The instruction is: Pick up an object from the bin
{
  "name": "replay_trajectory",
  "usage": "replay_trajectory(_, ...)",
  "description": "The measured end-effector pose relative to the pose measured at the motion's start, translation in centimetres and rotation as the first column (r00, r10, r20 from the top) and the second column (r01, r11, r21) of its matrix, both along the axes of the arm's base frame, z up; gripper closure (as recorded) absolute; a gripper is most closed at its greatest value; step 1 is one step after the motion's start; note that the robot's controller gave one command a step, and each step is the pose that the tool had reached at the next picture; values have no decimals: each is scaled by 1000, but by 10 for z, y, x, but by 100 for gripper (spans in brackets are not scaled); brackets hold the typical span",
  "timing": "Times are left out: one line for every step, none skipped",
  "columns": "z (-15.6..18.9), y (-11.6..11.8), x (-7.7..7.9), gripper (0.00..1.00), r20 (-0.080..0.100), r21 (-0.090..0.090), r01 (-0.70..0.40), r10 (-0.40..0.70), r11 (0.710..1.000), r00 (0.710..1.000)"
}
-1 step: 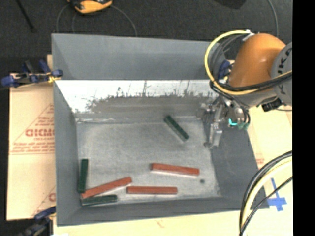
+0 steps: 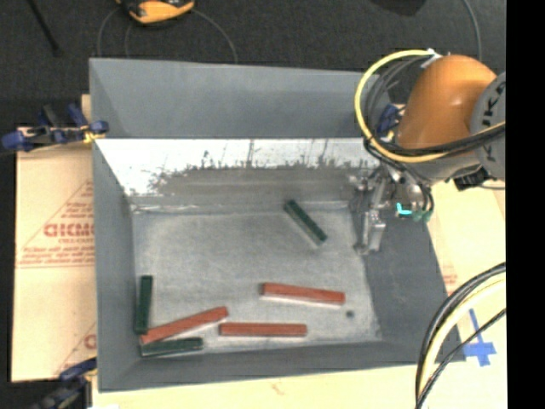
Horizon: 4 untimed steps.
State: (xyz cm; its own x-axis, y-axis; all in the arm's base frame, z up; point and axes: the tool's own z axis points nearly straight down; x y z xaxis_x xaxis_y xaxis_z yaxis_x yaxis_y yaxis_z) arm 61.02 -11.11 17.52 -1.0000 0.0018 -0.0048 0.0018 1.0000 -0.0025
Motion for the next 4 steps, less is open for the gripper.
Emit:
replay_trajectory(-33, 19, -22, 0, 5, -1, -78, 78, 997, 997)
replay_trajectory(-82, -10, -21, 0, 2, 3, -15, 15, 1000, 1000)
replay_trajectory(-93, 18, -35, 0, -3, -3, -28, 28, 1000, 1000)
replay_trajectory(-92, 43, -55, 0, 1, 6, -213, 213, 977, 977)
